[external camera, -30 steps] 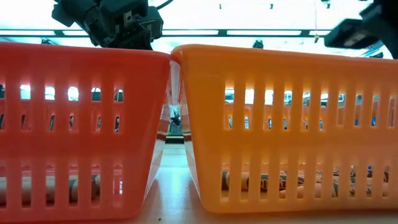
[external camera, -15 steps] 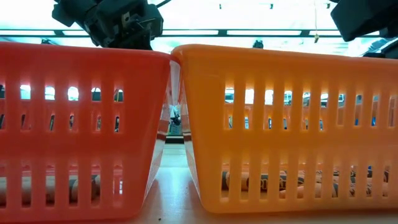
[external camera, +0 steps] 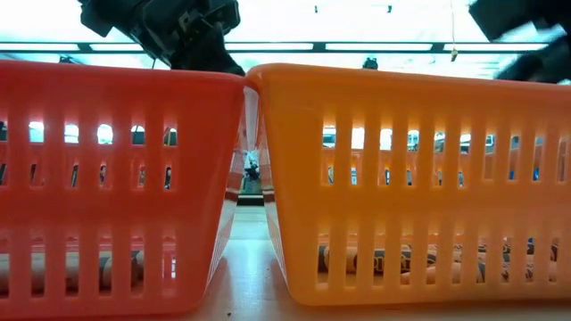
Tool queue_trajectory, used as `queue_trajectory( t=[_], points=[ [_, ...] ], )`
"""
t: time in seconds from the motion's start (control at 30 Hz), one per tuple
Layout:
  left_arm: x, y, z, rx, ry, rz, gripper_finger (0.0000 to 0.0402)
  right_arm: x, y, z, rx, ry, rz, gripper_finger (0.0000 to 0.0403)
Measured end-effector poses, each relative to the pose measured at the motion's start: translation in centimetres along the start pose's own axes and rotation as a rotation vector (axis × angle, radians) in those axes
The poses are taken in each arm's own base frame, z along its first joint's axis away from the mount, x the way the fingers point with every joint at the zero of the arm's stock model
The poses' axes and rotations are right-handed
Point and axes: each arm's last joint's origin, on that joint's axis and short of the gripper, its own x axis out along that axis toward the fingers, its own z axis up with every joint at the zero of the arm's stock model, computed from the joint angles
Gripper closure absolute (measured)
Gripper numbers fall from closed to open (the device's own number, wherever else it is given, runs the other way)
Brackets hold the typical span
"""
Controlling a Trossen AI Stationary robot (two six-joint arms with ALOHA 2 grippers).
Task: Sort crayons
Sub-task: Put the black crayon into the blue bin
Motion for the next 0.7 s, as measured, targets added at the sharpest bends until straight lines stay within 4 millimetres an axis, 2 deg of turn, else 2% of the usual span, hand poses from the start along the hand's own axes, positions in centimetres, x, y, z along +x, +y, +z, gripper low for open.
queue_trajectory(
  t=[0.17,0.37,0.57,0.7],
  points=[
    [0.1,0.4,0.2,0.002,-0.017,0.012,0.0271,-2.7,-0.4,-0.5,0.049,-0.144,-0.049,0.0293],
    [0.3,1.8,0.8,-0.051,-0.055,0.048,0.0271,-6.1,-2.1,-1.0,0.170,-0.359,-0.118,0.0294],
    [0.4,3.1,1.4,-0.239,-0.105,0.081,0.0271,-8.1,-3.9,-0.8,0.276,-0.524,-0.208,0.0294],
    [0.5,3.9,1.2,-0.492,-0.098,0.103,0.0271,-8.3,-5.2,0.2,0.335,-0.563,-0.253,0.0294]
  ],
)
